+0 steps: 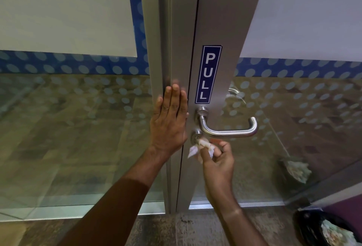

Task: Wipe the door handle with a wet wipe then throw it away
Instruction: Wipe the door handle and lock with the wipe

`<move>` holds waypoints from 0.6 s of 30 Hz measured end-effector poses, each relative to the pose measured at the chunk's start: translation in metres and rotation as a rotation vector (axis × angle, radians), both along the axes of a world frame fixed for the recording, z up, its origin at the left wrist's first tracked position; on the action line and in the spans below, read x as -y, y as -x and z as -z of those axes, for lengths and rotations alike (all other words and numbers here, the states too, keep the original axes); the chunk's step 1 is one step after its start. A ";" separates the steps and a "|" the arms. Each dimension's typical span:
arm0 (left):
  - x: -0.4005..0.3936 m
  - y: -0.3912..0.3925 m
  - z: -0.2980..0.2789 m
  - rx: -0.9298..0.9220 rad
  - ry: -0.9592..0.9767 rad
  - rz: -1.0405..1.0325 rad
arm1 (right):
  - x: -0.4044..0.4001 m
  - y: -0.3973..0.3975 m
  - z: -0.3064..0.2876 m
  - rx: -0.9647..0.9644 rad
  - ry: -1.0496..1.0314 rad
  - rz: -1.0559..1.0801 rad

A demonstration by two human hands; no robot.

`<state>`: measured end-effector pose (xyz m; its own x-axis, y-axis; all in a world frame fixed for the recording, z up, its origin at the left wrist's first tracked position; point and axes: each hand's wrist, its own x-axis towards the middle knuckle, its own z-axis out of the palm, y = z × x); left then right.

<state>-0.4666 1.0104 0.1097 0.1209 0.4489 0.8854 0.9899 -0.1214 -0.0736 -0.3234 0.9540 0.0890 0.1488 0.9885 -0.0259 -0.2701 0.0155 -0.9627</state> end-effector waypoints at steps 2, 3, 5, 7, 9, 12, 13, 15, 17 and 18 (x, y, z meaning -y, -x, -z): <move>0.000 0.000 -0.001 0.000 -0.003 0.001 | -0.005 0.015 -0.003 -0.049 -0.029 0.046; 0.000 0.000 -0.001 0.003 -0.001 0.008 | -0.008 0.022 -0.006 -0.104 -0.023 0.058; 0.000 0.000 -0.002 0.003 0.011 0.011 | -0.014 0.035 -0.011 -0.259 0.026 0.077; 0.001 0.000 -0.002 -0.001 0.027 0.000 | -0.021 0.044 -0.014 -0.331 0.050 0.111; 0.001 0.000 0.000 -0.005 0.031 -0.006 | -0.028 0.049 -0.016 -0.354 0.046 0.138; 0.000 0.001 0.000 -0.002 0.031 -0.006 | -0.036 0.051 -0.016 -0.333 0.038 0.168; -0.001 0.001 0.001 -0.003 0.029 -0.001 | -0.037 0.051 -0.015 -0.323 0.034 0.171; -0.002 0.002 0.001 -0.007 0.024 0.007 | -0.039 0.049 -0.012 -0.306 0.022 0.167; -0.002 0.002 0.001 -0.006 0.022 0.002 | -0.041 0.048 -0.010 -0.269 0.020 0.169; -0.002 0.001 0.001 -0.003 0.021 0.000 | -0.042 0.047 -0.009 -0.253 0.020 0.175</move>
<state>-0.4679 1.0120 0.1085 0.1238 0.4677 0.8752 0.9896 -0.1233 -0.0742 -0.3701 0.9959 0.0982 0.3027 0.9475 -0.1034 -0.4963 0.0641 -0.8658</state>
